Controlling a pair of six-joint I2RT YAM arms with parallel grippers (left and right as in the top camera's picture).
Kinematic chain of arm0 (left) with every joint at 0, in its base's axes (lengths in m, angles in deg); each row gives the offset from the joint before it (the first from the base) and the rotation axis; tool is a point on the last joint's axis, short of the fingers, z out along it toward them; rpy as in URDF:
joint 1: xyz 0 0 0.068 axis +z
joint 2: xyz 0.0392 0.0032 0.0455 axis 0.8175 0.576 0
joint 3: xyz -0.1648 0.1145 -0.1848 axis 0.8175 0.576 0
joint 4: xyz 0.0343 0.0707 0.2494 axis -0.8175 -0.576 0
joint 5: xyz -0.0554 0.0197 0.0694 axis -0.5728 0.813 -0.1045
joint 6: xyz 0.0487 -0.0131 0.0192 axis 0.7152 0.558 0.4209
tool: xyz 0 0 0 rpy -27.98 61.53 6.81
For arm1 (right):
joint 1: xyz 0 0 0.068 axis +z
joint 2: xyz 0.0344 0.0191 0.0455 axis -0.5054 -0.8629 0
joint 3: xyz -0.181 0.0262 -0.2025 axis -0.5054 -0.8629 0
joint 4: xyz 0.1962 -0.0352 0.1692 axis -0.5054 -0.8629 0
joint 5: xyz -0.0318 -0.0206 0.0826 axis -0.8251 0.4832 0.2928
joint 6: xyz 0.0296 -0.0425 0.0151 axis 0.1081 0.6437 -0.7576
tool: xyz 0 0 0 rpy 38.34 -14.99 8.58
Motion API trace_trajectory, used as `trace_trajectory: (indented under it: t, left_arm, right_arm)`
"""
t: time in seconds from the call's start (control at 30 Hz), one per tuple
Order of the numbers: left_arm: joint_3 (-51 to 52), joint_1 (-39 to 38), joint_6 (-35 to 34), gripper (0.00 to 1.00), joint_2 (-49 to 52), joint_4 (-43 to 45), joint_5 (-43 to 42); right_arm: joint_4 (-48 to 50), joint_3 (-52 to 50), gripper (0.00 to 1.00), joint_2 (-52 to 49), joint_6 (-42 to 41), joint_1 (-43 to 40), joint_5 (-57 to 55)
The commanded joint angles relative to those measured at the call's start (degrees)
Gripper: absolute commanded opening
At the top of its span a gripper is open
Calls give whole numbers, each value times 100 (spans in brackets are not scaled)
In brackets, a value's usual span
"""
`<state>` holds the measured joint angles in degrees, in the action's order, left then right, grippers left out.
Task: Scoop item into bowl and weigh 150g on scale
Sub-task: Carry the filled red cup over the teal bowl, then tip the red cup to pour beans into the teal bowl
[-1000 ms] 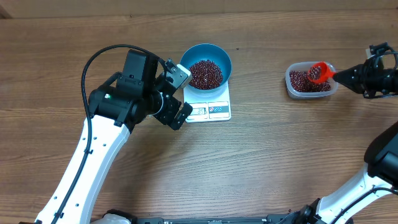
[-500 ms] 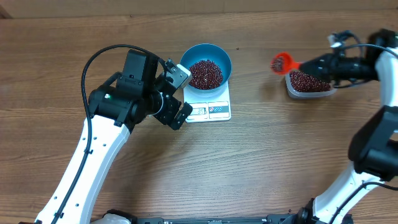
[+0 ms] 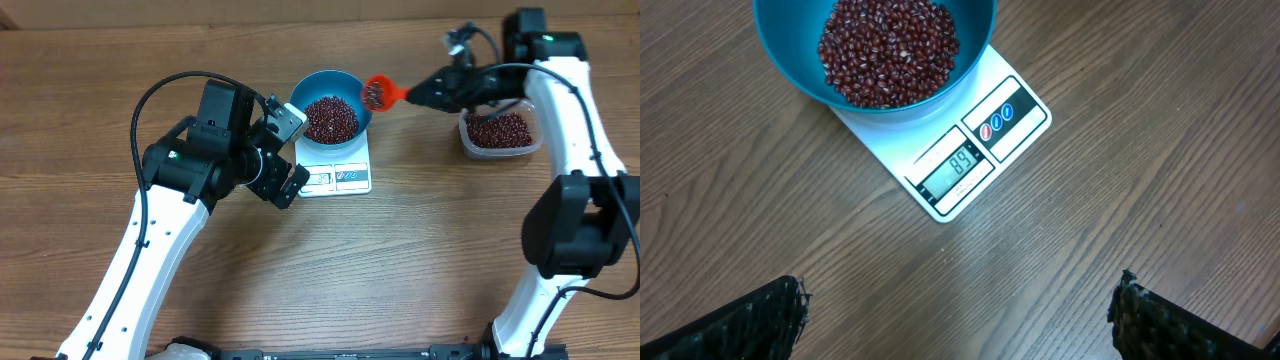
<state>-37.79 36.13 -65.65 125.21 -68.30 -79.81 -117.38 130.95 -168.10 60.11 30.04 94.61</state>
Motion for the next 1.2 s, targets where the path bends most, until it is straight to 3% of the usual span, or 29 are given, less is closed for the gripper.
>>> trace_trajectory:
  t: [0.0, 0.37, 0.73, 1.17]
  left_arm:
    - [-118, 31, -39, 99, -63, 24, -109]
    - [-120, 31, -39, 100, -63, 24, -109]
    - [-118, 31, -39, 100, -63, 24, -109]
    - [-118, 31, -39, 100, -63, 24, -109]
  right_arm:
    - [79, 424, 4, 197, -369, 389, -529]
    - [-24, 1513, 4, 199, -734, 1770, -3685]
    - [-9, 1641, 4, 199, -730, 3056, -7014]
    - [98, 1641, 4, 199, -708, 3211, -7038]
